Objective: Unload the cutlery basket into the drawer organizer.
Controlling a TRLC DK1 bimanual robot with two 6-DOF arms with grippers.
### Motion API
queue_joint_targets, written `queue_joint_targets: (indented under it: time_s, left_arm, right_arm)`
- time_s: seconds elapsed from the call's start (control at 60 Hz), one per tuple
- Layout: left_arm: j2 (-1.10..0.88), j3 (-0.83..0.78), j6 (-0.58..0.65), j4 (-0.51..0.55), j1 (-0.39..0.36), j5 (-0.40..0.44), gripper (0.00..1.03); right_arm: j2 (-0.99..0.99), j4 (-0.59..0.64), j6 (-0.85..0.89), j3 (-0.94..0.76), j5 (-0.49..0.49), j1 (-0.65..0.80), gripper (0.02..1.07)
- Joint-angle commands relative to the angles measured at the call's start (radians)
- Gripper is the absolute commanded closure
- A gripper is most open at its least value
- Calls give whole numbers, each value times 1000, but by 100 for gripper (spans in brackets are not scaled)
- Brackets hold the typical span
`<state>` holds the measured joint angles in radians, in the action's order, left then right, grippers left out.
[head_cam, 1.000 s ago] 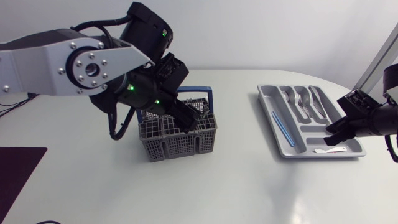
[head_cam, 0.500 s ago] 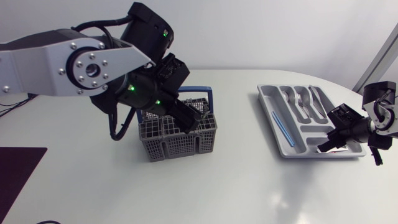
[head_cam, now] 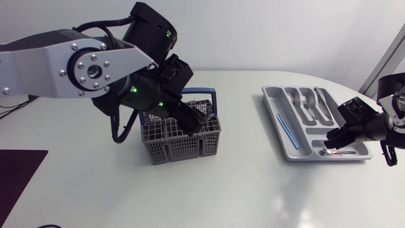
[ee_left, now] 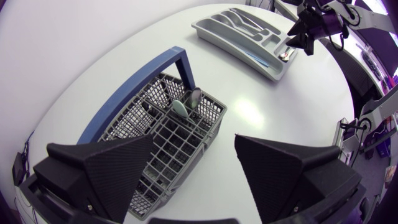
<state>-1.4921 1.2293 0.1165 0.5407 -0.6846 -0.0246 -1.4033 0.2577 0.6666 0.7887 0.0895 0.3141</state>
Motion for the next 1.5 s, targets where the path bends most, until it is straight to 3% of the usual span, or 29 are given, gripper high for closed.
queue_joint_targets:
  time_s: [0.0,0.217,0.45,0.683,0.933,1.2,1.483]
  left_arm:
    - [20,-4,17,5,2,0,13]
    - [33,-19,18,2,8,0,13]
    - [1,-7,34,-27,-24,-3,13]
    - [-109,38,74,-99,-185,-233,13]
    - [-252,182,120,-68,-270,-468,13]
    - [-376,326,118,42,-299,-603,13]
    - [-435,380,86,111,-299,-649,13]
  right_arm:
    - [70,69,-79,43,53,-32,37]
    - [155,215,-259,99,194,-153,38]
    - [205,207,-348,75,202,-323,38]
    - [208,209,-363,53,207,-342,38]
    - [217,201,-348,9,243,-317,38]
    - [216,186,-334,-25,254,-294,38]
    - [216,186,-326,-31,259,-276,38]
